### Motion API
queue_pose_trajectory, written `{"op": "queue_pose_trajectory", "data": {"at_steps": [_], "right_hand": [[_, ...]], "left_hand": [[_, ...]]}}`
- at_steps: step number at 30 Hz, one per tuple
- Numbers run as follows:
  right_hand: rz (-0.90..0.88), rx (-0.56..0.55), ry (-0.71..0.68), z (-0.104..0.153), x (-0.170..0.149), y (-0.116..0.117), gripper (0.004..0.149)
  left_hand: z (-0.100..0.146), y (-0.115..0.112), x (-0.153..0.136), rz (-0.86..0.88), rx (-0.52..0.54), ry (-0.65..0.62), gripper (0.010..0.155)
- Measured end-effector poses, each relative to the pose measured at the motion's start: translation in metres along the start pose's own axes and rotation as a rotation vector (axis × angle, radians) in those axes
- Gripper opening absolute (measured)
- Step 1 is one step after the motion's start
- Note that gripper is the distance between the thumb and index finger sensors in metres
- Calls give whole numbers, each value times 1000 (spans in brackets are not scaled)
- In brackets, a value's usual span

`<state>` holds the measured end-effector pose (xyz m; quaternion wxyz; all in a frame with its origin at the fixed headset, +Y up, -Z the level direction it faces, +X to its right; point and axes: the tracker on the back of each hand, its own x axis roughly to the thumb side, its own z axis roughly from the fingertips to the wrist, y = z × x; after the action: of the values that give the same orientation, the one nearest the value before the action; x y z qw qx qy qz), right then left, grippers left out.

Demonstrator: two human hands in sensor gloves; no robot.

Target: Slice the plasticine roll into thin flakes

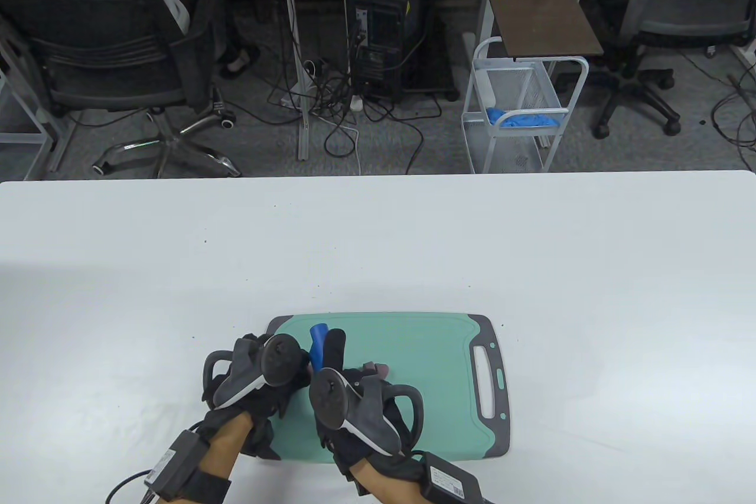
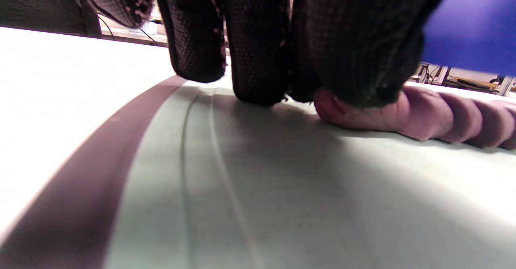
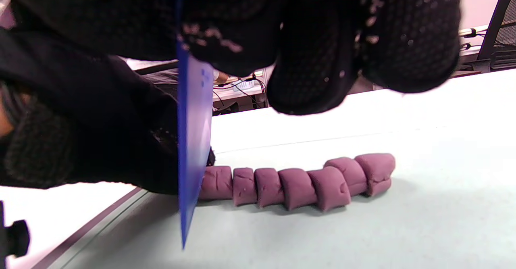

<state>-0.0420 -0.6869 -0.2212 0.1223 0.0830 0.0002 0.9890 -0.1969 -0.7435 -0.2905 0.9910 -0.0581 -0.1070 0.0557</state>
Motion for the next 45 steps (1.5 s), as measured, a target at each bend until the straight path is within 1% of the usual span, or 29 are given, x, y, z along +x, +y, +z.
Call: {"op": "queue_pose_trajectory", "data": {"at_steps": [5, 45], "right_hand": [[27, 7, -2, -1, 1, 7, 84], [105, -8, -4, -16, 7, 35, 84]], "left_hand": [[-1, 0, 0, 5, -1, -1, 47], [-2, -1, 1, 4, -2, -2, 46]]}}
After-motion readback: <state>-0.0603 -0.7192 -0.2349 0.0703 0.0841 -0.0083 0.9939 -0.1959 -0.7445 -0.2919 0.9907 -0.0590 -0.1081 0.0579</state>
